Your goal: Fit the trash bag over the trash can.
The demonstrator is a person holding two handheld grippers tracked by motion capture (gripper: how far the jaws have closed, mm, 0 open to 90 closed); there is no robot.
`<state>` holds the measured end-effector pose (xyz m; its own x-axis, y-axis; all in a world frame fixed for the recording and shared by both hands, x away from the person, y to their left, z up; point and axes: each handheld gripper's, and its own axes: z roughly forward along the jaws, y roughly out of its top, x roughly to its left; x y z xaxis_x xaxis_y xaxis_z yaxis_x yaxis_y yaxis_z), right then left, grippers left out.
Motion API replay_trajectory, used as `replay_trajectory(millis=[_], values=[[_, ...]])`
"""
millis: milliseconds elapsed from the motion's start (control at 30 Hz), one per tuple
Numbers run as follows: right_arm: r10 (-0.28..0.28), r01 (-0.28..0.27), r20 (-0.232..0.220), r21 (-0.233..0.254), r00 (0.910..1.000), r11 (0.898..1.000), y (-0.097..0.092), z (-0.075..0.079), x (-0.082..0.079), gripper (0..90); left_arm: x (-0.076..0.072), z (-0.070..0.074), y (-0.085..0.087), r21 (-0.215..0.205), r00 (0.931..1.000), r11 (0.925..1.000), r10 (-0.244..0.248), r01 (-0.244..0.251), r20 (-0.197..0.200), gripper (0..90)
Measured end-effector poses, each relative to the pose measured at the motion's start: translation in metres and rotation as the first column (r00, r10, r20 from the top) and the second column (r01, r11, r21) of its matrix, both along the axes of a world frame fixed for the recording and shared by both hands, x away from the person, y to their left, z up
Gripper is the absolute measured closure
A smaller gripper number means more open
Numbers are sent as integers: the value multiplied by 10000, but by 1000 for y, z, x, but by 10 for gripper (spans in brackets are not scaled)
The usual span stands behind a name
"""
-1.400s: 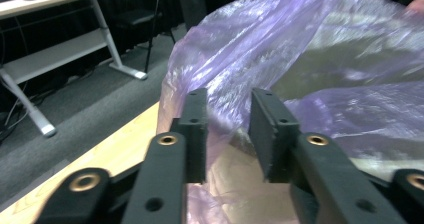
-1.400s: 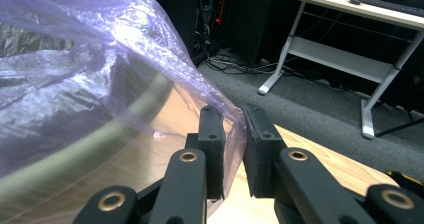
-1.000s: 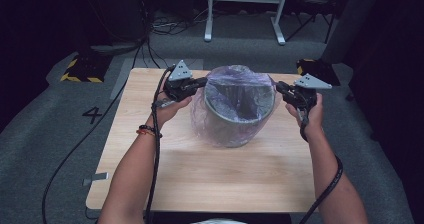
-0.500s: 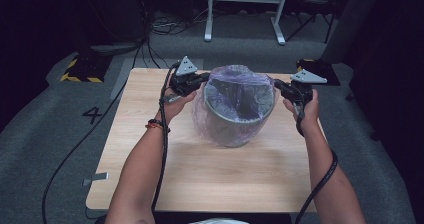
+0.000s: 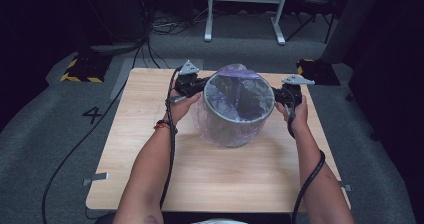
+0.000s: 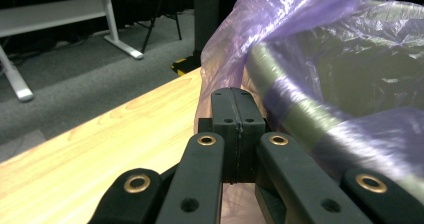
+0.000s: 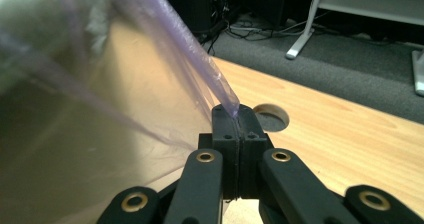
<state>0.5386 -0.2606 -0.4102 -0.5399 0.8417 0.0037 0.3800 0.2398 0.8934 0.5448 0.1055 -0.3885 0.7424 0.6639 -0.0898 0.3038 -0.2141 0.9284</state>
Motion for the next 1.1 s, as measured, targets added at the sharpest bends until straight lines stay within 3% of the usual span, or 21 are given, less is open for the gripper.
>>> replay_trajectory(millis=[367,467,533,600,700,833,1000,1100], values=[[481,-503,-684,-306,9965,9983,7,-21,1,896,4,-15,-3,32,9973,9999,-150,153,-725,900],[409,-476,-1109,-585,9930,9972,7,-27,2,898,6,-22,-4,442,9947,9988,-176,221,-1009,900],[344,-450,-1344,-764,9903,9961,4,-34,3,897,5,-27,-3,460,9944,9988,-123,172,-1051,900],[303,-385,-1285,-615,9912,9974,-2,-38,1,898,3,-31,0,344,9929,9992,-166,208,-1177,900],[168,-219,-1188,-418,9928,9989,-13,-42,-4,897,-1,-38,7,504,9934,9986,-109,168,-1146,900],[258,-273,-1006,-130,9946,9995,-24,-44,-14,897,-9,-46,18,268,9922,9995,-157,192,-1235,899],[570,-581,-796,-120,9952,9982,-27,-49,-25,892,-20,-55,23,679,9916,9973,-195,284,-1279,881],[556,-571,-747,-185,9957,9982,-28,-52,-29,873,-25,-56,26,864,9930,9962,-40,143,-1177,783]])
